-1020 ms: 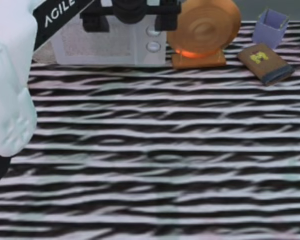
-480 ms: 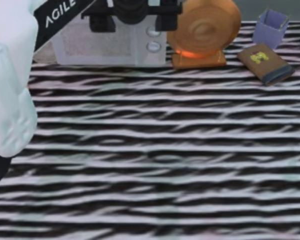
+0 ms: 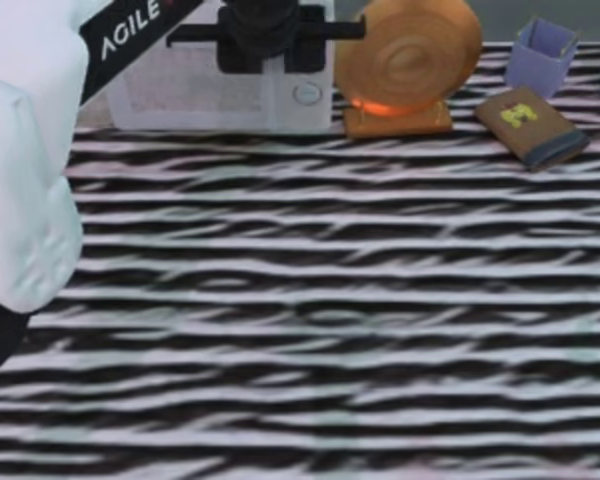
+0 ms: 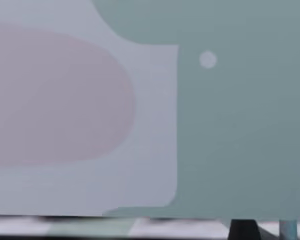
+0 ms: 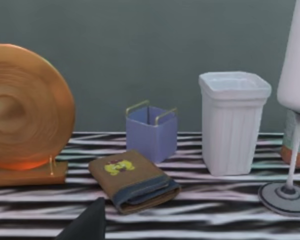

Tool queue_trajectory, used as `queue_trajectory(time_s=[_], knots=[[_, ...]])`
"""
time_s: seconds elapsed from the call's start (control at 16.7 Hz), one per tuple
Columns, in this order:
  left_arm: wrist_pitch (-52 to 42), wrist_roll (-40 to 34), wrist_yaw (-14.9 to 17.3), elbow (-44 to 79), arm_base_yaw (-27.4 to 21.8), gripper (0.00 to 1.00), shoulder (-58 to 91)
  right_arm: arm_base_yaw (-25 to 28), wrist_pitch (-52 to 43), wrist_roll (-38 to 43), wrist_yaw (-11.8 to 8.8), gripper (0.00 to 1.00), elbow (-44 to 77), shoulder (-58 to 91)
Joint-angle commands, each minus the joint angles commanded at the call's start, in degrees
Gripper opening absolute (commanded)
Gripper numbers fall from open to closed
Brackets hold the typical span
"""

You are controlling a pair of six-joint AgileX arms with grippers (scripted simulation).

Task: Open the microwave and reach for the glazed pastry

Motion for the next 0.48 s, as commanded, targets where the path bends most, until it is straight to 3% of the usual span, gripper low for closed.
queue_trajectory(time_s=[0.48], knots=[[0.0,0.0,0.0,0.0,0.0,0.0,0.0,0.0,0.0,0.0,0.0,1.0,0.0,0.0]])
